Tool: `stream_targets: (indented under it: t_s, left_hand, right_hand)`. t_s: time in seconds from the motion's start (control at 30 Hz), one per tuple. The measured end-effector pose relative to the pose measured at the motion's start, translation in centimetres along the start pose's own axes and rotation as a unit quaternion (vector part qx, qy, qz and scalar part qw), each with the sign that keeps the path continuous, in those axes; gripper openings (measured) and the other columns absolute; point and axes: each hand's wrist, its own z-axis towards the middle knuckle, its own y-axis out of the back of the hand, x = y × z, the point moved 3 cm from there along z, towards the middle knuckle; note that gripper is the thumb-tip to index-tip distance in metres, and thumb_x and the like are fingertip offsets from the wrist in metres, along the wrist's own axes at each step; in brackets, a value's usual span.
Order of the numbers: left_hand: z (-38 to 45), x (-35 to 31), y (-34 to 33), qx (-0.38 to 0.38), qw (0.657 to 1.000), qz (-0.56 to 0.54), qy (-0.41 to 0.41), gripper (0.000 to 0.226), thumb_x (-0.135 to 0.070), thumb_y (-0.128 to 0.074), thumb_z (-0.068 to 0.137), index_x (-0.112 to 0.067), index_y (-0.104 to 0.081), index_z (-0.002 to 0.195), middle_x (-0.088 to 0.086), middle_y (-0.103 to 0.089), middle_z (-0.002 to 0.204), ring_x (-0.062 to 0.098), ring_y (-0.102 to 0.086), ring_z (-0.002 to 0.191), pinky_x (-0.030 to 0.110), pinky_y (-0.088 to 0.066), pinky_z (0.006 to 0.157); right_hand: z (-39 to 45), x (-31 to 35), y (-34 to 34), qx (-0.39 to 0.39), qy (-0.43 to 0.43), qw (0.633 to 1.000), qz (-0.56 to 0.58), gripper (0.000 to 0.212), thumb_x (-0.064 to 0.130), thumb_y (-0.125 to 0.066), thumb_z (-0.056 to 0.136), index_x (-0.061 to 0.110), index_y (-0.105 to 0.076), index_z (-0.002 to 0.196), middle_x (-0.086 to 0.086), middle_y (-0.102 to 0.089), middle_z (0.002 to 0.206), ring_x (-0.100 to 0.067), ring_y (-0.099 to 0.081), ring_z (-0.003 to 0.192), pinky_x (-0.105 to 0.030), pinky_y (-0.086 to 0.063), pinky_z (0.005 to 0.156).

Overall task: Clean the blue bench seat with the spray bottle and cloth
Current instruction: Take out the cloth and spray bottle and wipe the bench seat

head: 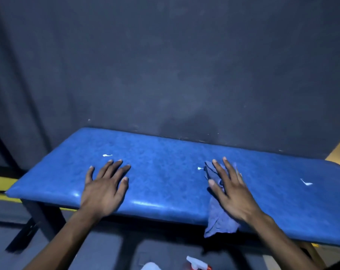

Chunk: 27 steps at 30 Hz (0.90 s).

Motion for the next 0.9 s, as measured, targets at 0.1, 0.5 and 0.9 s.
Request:
stream_targets:
  t_s: [0.1,0.5,0.9]
  left_hand:
    - [0.0,0.0,-0.3,-0.005,1.0,0.001,0.0,0.059,-0.052,-0.017,0.099,-0.042,-0.051,0.147,-0.015,-0.044,0.16,0.011,-0.031,0.154,0.057,-0.015,0.122]
    - [-0.2,0.3,-0.4,-0.019,1.0,-0.014,-0.005,0.059,-0.054,-0.017,0.1,-0.043,-0.05,0.147,-0.014,-0.046,0.159,0.012,-0.032,0.153,0.055,-0.014,0.123]
    - [-0.1,0.2,-0.4,-0.033,0.999,-0.01,-0.007,0.056,-0.051,-0.021,0.1,-0.041,-0.054,0.144,-0.013,-0.049,0.156,0.013,-0.036,0.152,0.055,-0.017,0.121]
  right_hand:
    - [5.2,0.7,-1.6,-0.011,0.012,0.999,0.042,0.073,0.078,-0.012,0.093,0.041,-0.03,0.154,0.011,-0.023,0.166,-0.009,-0.014,0.156,-0.041,-0.017,0.127]
    - [0.6,1.1,0.0,0.023,0.16,0.987,0.001,0.039,0.056,-0.042,0.1,0.047,-0.054,0.136,0.019,-0.048,0.144,0.0,-0.045,0.133,-0.022,-0.037,0.11]
    - [9.2,8.5,-6.0,0.019,0.131,0.991,0.03,0.056,0.062,-0.034,0.092,0.036,-0.059,0.135,0.005,-0.048,0.147,-0.02,-0.045,0.135,-0.029,-0.034,0.112]
